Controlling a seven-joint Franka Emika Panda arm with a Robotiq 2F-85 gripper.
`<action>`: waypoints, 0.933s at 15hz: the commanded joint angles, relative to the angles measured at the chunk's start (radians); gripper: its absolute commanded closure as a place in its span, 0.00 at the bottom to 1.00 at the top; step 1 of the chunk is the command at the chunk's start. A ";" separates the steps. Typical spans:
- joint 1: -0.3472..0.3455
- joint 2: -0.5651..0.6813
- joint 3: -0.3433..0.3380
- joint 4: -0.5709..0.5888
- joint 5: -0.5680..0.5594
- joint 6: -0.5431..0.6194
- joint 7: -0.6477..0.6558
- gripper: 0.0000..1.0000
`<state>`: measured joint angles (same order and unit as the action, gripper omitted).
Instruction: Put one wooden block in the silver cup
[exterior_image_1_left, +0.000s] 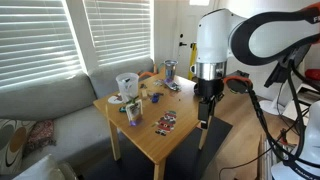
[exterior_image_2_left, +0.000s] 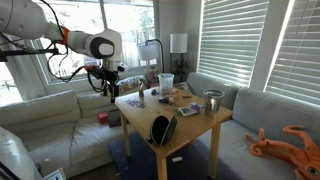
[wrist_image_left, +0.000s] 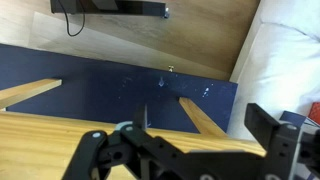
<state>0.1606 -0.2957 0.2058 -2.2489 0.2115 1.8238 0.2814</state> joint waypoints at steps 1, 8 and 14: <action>-0.001 0.000 0.000 0.001 0.000 -0.002 0.000 0.00; -0.143 -0.023 -0.041 0.067 -0.497 0.035 0.006 0.00; -0.177 0.135 -0.107 0.272 -0.640 0.115 -0.125 0.00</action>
<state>-0.0246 -0.2721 0.1205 -2.1026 -0.4191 1.9167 0.2321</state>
